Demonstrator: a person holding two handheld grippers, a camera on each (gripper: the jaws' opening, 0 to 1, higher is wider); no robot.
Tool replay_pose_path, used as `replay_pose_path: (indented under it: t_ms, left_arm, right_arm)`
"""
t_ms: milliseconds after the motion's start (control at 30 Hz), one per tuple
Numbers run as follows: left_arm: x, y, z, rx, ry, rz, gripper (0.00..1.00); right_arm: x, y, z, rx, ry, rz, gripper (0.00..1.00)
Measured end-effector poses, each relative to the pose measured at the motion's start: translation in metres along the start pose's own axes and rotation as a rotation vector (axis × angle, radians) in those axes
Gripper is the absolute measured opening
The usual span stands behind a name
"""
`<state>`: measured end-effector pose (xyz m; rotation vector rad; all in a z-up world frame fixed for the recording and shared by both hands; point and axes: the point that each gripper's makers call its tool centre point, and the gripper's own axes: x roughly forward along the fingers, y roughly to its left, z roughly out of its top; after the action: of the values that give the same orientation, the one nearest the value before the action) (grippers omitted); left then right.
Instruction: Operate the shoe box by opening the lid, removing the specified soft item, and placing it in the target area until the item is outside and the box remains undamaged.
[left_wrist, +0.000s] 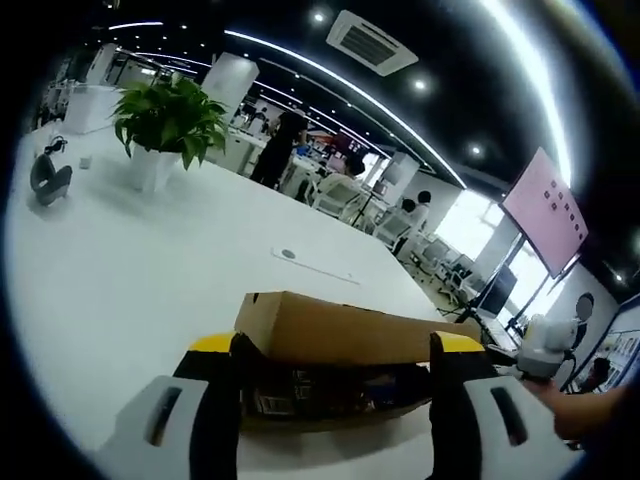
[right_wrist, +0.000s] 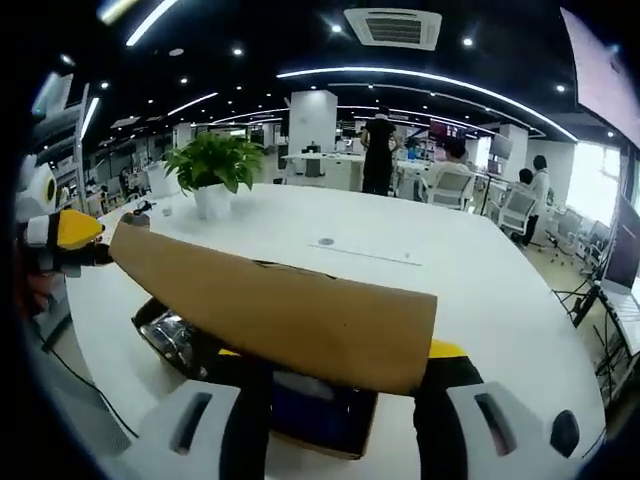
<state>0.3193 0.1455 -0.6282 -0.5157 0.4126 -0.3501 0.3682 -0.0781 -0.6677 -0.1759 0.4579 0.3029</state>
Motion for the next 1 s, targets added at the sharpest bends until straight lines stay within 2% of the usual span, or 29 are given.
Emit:
replay_pose_path:
  t_ms: [67,133,167,200,267,367,467,533,600,667,767,867,1000]
  left_arm:
    - [-0.005,0.002,-0.003,-0.007,0.009,-0.007,0.74]
    - [-0.007,0.002,-0.005,-0.002,0.01,-0.027,0.73]
    - [-0.008,0.002,-0.01,0.018,0.039,-0.04,0.71]
    - [-0.009,0.005,-0.018,0.082,0.084,-0.039,0.7]
    - [-0.009,0.006,-0.019,0.136,0.08,-0.036,0.7]
    - [-0.01,0.007,-0.019,0.104,0.069,-0.049,0.7]
    - [-0.011,0.009,-0.021,0.168,0.084,-0.055,0.61]
    - [-0.011,0.009,-0.021,0.18,0.082,-0.065,0.59]
    - [-0.01,0.009,-0.02,0.227,0.075,-0.073,0.57]
    - [-0.01,0.006,-0.021,0.244,0.083,-0.095,0.61]
    - [-0.008,-0.001,-0.024,0.234,0.102,-0.145,0.78]
    - [-0.007,0.003,-0.027,0.286,0.128,-0.137,0.75]
    - [-0.005,0.004,-0.033,0.325,0.156,-0.148,0.73]
  right_arm:
    - [0.001,-0.001,-0.001,-0.021,0.001,-0.005,0.53]
    - [0.0,-0.005,0.002,-0.085,-0.012,-0.026,0.5]
    - [-0.001,-0.004,0.002,-0.076,-0.013,-0.024,0.5]
    - [0.0,-0.006,0.002,-0.069,-0.012,-0.023,0.5]
    - [-0.001,-0.006,0.004,-0.051,-0.025,-0.024,0.49]
    - [-0.001,-0.006,0.009,-0.035,-0.042,-0.032,0.49]
    - [0.0,-0.008,0.014,-0.008,-0.053,-0.027,0.49]
    - [0.0,-0.009,0.017,0.0,-0.055,-0.025,0.49]
    - [-0.001,-0.011,0.022,0.01,-0.074,-0.028,0.48]
    - [0.0,-0.013,0.027,0.018,-0.09,-0.036,0.48]
    - [0.002,-0.012,0.029,0.033,-0.094,-0.034,0.47]
    - [0.004,-0.014,0.031,0.023,-0.098,-0.039,0.46]
    - [0.002,-0.02,0.034,-0.004,-0.086,-0.064,0.38]
